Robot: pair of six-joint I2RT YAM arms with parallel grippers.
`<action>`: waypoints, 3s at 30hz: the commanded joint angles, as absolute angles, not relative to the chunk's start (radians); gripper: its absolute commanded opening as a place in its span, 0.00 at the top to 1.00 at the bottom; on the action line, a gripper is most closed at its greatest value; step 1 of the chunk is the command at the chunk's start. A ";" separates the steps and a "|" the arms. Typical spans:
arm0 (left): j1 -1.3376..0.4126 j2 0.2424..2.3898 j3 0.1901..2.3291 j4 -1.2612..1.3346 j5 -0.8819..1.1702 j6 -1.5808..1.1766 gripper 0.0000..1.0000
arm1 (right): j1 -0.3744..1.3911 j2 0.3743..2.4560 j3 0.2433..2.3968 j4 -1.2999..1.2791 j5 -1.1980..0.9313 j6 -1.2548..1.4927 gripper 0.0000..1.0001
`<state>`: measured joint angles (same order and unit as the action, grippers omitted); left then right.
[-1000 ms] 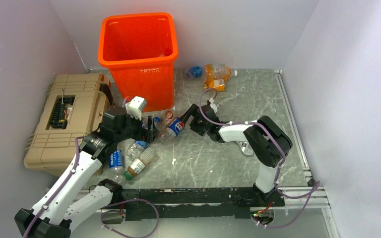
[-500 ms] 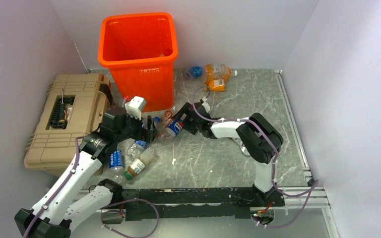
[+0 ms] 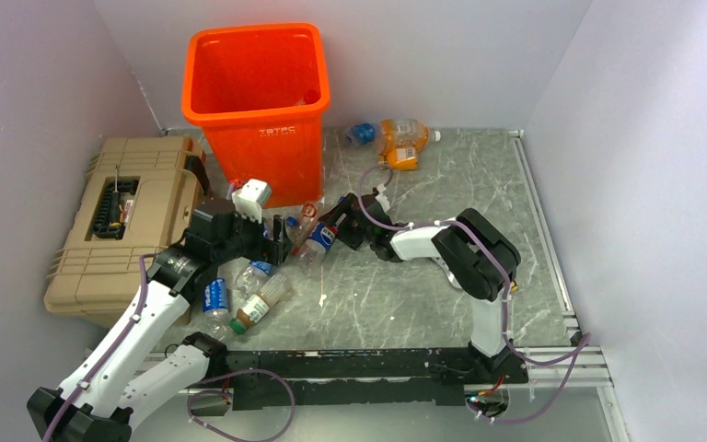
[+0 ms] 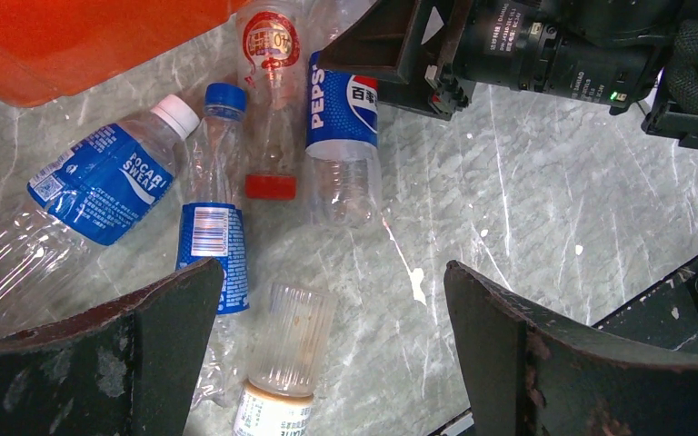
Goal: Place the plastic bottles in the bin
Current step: Move the plastic bottle to the center of the board, then pick up the plastic bottle at the center of the board.
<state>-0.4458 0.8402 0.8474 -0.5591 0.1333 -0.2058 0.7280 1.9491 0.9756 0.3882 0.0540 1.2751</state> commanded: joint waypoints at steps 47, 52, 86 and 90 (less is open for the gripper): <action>-0.448 0.856 0.870 -0.554 0.105 -0.212 0.03 | 0.905 1.673 0.850 -0.311 0.245 0.512 0.28; -0.448 0.850 0.867 -0.551 0.104 -0.212 0.03 | 0.905 1.618 0.811 -0.286 0.253 0.517 0.48; -0.471 1.004 0.889 0.338 0.710 -0.762 0.09 | 0.928 0.841 0.265 0.878 -0.180 0.536 0.62; -0.527 1.029 0.895 0.339 0.670 -0.749 0.10 | 0.928 0.885 0.271 0.952 -0.182 0.566 0.62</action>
<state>-0.4789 1.0313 0.8623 0.2348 0.6415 -0.7094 0.9245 0.8547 0.2672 0.7563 -0.1665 0.5106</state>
